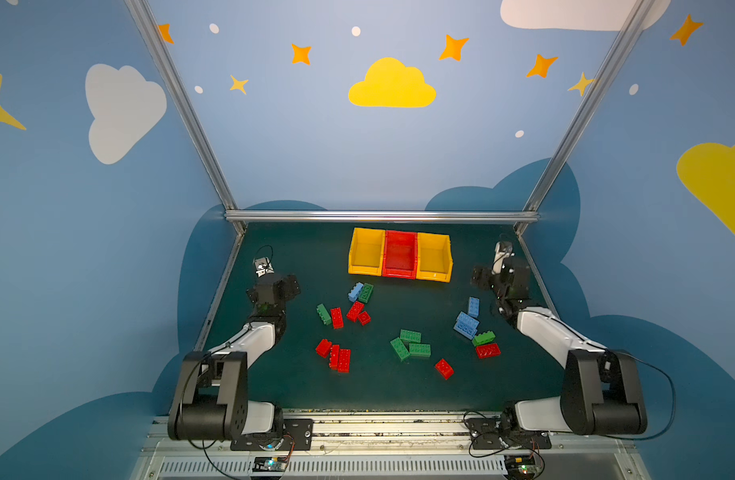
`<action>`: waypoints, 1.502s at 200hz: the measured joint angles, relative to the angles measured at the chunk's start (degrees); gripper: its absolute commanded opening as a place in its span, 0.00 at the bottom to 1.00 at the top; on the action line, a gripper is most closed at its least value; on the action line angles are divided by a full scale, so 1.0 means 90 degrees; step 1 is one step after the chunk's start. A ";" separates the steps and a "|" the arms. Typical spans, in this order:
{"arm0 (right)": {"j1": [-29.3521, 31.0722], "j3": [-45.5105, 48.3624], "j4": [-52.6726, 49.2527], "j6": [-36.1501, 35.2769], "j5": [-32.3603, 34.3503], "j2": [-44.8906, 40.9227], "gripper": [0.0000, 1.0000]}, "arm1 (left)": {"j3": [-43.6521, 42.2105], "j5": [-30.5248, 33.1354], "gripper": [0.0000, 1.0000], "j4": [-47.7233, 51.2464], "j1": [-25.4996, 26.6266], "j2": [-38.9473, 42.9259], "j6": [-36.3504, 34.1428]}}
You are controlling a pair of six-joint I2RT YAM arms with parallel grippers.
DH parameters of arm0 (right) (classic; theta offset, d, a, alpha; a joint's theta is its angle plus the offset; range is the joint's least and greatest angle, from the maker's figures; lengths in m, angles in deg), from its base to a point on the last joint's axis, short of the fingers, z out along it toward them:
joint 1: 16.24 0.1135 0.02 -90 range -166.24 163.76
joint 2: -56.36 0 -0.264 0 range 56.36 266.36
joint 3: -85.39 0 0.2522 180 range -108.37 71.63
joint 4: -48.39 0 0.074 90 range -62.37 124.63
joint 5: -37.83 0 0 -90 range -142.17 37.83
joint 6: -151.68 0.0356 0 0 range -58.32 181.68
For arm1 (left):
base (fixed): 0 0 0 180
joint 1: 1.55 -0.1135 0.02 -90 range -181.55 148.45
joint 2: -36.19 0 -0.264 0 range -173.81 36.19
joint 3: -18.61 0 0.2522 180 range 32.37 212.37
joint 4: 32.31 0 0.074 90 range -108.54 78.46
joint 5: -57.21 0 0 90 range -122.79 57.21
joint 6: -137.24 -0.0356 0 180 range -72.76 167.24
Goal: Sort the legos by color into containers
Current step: 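Lower the right gripper onto a light-blue brick and close it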
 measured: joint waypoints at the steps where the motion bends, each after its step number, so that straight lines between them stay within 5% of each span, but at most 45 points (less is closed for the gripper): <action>1: 0.0007 -0.0039 -0.0039 0.0015 0.0015 -0.0007 0.97 | 0.0007 0.0007 1.00 0.0017 0.0012 0.0022 0.0002; 31: 0.0464 -0.1154 -0.1467 0.0432 0.0036 -0.0087 0.96 | 0.0102 0.0107 1.00 0.0743 0.0748 0.0860 0.0180; 63: 0.1035 -0.1821 -0.2965 0.0831 0.0100 0.0369 0.94 | 0.0100 0.0126 1.00 0.1479 0.2227 0.1445 0.0284; 141: 0.0981 -0.0559 -0.4163 0.2001 0.0355 0.0449 0.73 | -0.0624 -0.0136 1.00 0.2028 0.4503 0.2322 0.0998; 163: 0.0821 -0.0503 -0.4138 0.2205 0.0321 0.0529 0.66 | -0.0546 -0.0126 1.00 0.2025 0.4843 0.2147 0.1022; 248: 0.0304 -0.0469 -0.3674 0.2475 -0.0136 0.1394 0.65 | 0.0117 -0.0080 1.00 0.2028 0.5382 0.1171 0.0962; 300: 0.0209 -0.0896 -0.3631 0.2492 -0.0495 0.2130 0.35 | 0.0330 0.0051 1.00 0.2074 0.5384 0.0984 0.0835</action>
